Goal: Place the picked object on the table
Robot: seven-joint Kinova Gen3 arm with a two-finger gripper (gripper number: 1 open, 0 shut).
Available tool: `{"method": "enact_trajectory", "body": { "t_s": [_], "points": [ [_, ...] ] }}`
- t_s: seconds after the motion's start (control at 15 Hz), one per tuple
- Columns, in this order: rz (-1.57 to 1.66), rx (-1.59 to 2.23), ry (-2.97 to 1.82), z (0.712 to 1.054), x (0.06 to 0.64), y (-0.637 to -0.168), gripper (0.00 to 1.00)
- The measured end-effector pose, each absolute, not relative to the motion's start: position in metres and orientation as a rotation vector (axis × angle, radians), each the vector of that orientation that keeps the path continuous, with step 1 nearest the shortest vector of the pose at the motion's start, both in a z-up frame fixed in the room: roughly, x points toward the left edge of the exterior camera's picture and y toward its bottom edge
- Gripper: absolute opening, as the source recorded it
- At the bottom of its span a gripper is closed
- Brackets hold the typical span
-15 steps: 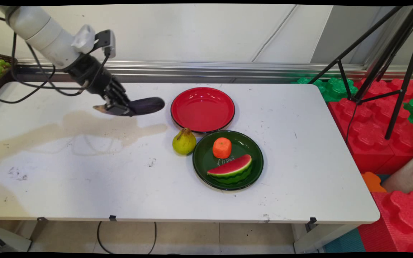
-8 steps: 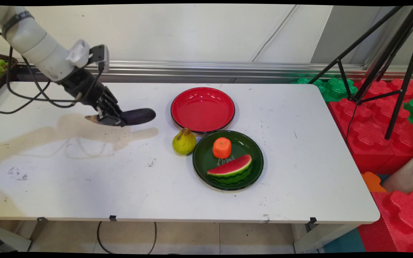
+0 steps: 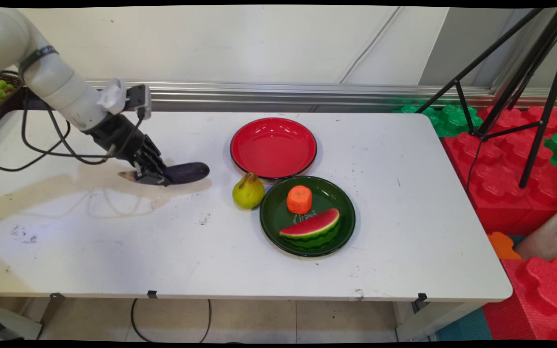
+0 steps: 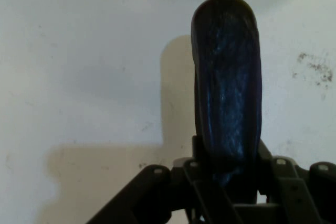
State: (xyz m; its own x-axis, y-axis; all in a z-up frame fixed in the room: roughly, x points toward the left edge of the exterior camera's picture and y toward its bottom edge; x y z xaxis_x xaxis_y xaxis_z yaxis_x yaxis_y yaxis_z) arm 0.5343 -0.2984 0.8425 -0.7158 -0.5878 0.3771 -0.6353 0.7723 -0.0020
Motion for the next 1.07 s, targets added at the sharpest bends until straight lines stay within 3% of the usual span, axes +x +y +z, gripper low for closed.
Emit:
{"method": "enact_trajectory", "body": {
  "t_s": [0.67,0.73,1.07],
  "points": [
    [0.165,0.934,-2.591,0.801,0.532,-0.301,0.00],
    [0.165,0.933,-2.588,0.799,0.532,-0.302,1.00],
    [0.177,0.899,-2.583,0.797,0.531,-0.299,1.00]
  ]
}}
